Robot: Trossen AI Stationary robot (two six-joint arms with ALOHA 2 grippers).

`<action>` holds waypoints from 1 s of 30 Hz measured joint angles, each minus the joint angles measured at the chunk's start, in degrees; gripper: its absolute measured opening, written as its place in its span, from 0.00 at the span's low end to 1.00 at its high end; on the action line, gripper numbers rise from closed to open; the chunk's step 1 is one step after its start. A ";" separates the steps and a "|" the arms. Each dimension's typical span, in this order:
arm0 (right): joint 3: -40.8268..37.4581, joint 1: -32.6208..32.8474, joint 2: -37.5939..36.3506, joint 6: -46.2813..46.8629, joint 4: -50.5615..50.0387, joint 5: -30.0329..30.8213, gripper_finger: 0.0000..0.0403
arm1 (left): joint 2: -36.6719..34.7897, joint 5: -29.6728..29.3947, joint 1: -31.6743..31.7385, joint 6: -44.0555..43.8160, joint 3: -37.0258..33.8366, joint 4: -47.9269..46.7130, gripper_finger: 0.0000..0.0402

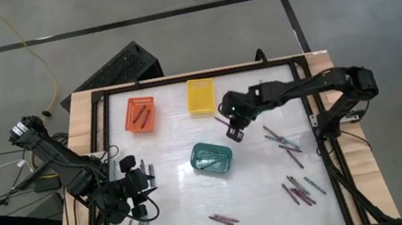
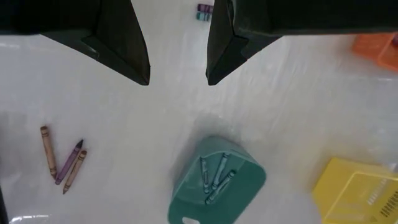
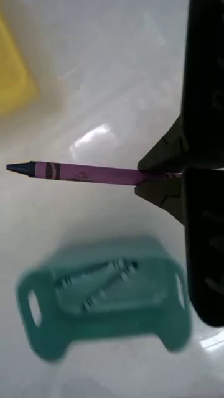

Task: Sort crayons
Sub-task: Put the violet crayon into the orange bin

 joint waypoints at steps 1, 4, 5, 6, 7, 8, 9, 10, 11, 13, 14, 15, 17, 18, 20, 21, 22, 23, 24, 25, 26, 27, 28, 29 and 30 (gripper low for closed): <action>0.00 1.17 0.11 0.01 0.31 0.00 0.00 | 0.00 0.00 0.00 -0.22 0.00 0.06 0.37; 0.00 4.38 0.17 0.01 1.58 -0.15 0.00 | 0.00 0.15 0.00 -0.59 0.00 0.05 0.37; 0.00 5.46 0.17 0.03 2.12 -0.42 0.00 | 0.00 0.44 0.00 -0.64 0.00 0.05 0.37; 0.00 6.54 0.17 0.05 2.89 -0.62 0.00 | 0.00 0.98 0.00 -0.66 0.00 0.05 0.37; 0.00 7.62 0.17 0.05 3.78 -0.98 0.00 | 0.00 1.49 0.00 -0.73 0.00 0.05 0.37; 0.00 8.71 0.16 0.04 4.61 -1.12 0.00 | 0.00 1.74 0.00 -0.83 0.00 0.05 0.37; 0.00 9.80 0.15 0.04 5.18 -1.20 0.00 | 0.00 1.92 0.00 -0.93 0.00 0.05 0.37; 0.00 10.74 0.15 0.04 5.62 -1.31 0.00 | 0.00 1.92 0.00 -1.06 0.00 0.05 0.37; 0.00 11.72 0.15 0.04 6.16 -1.35 0.00 | 0.00 1.92 0.00 -1.10 0.00 0.05 0.37; 0.00 13.49 0.14 0.03 7.21 -1.55 0.00 | 0.00 1.92 0.00 -1.10 0.00 0.05 0.37; 0.00 14.36 0.15 0.01 7.54 -1.69 0.00 | 0.00 1.92 0.00 -1.10 0.00 0.05 0.37; 0.00 15.19 0.15 0.04 7.79 -1.92 0.00 | 0.00 1.92 0.01 -1.09 0.00 0.05 0.37; 0.00 16.76 0.15 0.04 8.69 -2.20 0.00 | 0.00 1.92 0.00 -1.10 0.00 0.05 0.37; 0.00 17.59 0.14 0.04 9.28 -2.36 0.00 | 0.00 1.92 0.00 -1.10 0.00 0.05 0.37; 0.00 19.16 0.12 0.06 10.71 -2.42 0.00 | 0.00 1.92 0.00 -1.10 0.00 0.05 0.37; 0.00 19.91 0.12 0.06 11.42 -2.43 0.00 | 0.00 1.94 0.00 -1.16 0.00 0.05 0.37; 0.00 20.69 0.12 0.06 12.06 -2.43 0.00 | 0.00 2.04 0.00 -1.34 0.00 0.05 0.37; 0.00 21.39 0.14 0.06 12.69 -2.45 0.00 | 0.00 2.24 0.01 -1.48 0.00 0.05 0.37; 0.00 22.06 0.13 0.06 13.36 -2.45 0.00 | 0.00 2.41 0.00 -1.51 0.00 0.05 0.37; 0.00 22.68 0.15 0.06 14.14 -2.45 0.00 | 0.00 2.45 0.00 -1.51 0.00 0.05 0.37; 0.00 23.23 0.13 0.06 14.73 -2.45 0.00 | 0.00 2.45 0.00 -1.52 0.00 0.05 0.37; 0.00 23.73 0.14 0.06 15.19 -2.45 0.00 | 0.00 2.45 0.00 -1.61 0.00 0.05 0.37; 0.00 24.17 0.15 0.06 15.61 -2.45 0.00 | 0.00 2.45 0.00 -1.79 0.00 0.05 0.37; 0.00 24.57 0.14 0.06 16.06 -2.45 0.00 | 0.00 2.45 0.00 -1.84 0.00 0.05 0.37; 0.00 24.94 0.12 0.06 16.52 -2.45 0.00 | 0.00 2.45 0.00 -1.86 0.00 0.05 0.37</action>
